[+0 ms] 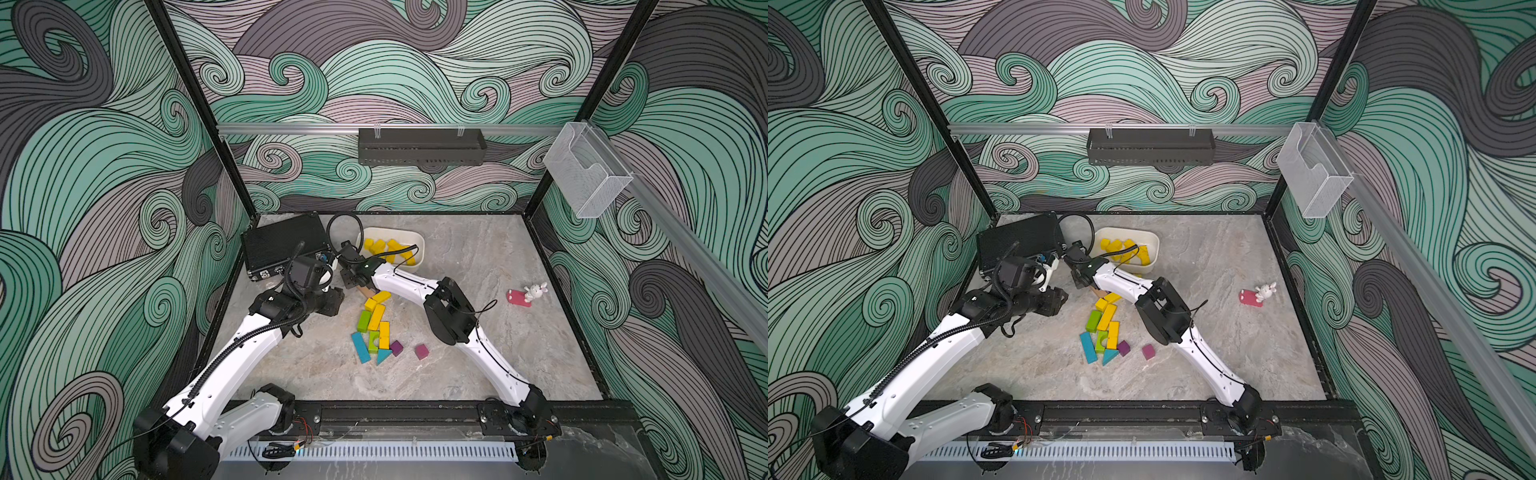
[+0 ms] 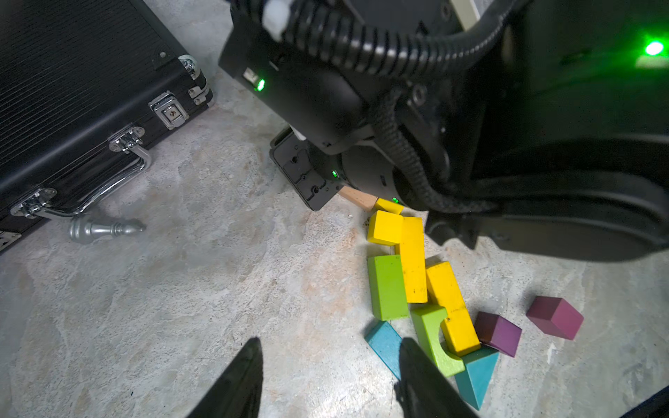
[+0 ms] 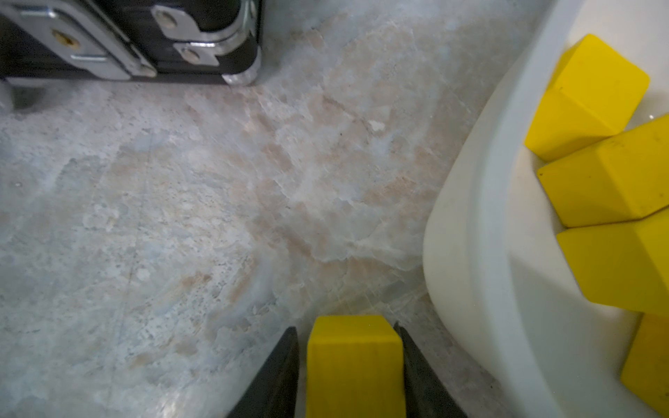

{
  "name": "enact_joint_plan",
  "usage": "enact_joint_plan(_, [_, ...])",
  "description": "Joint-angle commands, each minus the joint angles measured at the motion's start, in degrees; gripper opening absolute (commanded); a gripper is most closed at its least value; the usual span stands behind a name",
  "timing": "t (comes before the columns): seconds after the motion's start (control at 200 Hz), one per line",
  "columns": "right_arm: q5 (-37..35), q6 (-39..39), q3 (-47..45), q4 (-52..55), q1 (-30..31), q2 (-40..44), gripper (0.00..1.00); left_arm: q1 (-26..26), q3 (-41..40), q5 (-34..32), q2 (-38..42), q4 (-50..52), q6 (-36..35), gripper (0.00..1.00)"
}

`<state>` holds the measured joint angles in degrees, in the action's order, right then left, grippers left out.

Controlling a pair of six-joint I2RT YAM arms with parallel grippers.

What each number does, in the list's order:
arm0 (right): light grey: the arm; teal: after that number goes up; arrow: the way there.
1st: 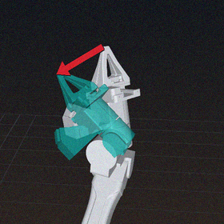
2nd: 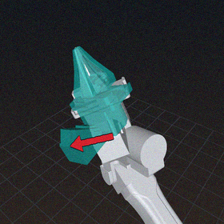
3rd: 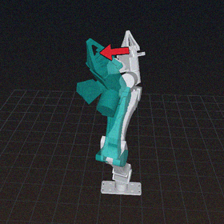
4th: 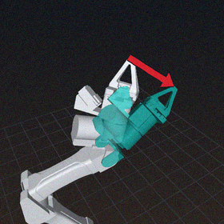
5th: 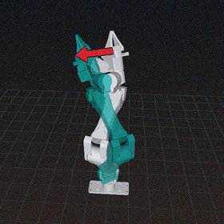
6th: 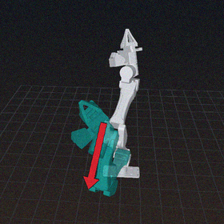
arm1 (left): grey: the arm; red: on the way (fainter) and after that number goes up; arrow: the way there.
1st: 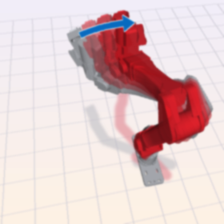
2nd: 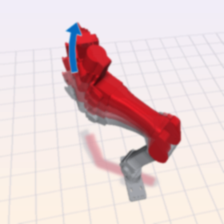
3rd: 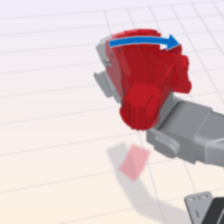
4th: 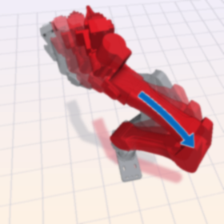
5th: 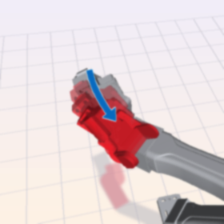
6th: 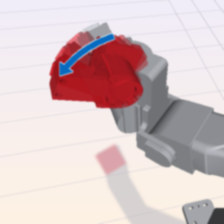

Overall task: Pick out the yellow building blocks
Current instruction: Pick up the building block from the center of the board.

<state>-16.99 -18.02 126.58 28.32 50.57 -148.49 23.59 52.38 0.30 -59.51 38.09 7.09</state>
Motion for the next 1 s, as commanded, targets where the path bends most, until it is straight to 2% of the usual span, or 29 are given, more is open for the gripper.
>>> enact_joint_plan(0.0, [-0.3,0.1,-1.8,1.1,0.3,1.6,0.35,0.3,0.0,0.3,-0.1,-0.2,0.1,0.60])
enact_joint_plan(0.12, [0.4,1.0,-1.4,0.6,0.6,2.3,0.27,0.3,0.0,0.0,0.0,-0.2,-0.2,0.59])
enact_joint_plan(0.29, [0.8,2.6,-1.1,0.5,1.0,4.3,0.24,0.2,0.0,-0.7,-0.2,-0.1,-0.3,0.60])
enact_joint_plan(0.525, [4.5,4.3,-4.7,-2.5,1.5,9.5,0.22,-0.6,0.5,-2.5,-0.4,0.8,-0.3,0.59])
enact_joint_plan(0.806, [11.0,3.3,-11.0,-4.5,2.2,17.3,0.22,-0.8,-4.1,-5.6,6.5,-4.8,-1.0,0.59])
enact_joint_plan(0.996, [11.7,4.2,-18.5,-6.9,2.3,24.5,0.22,-0.7,-5.6,-6.9,9.5,-6.2,-1.7,0.58])
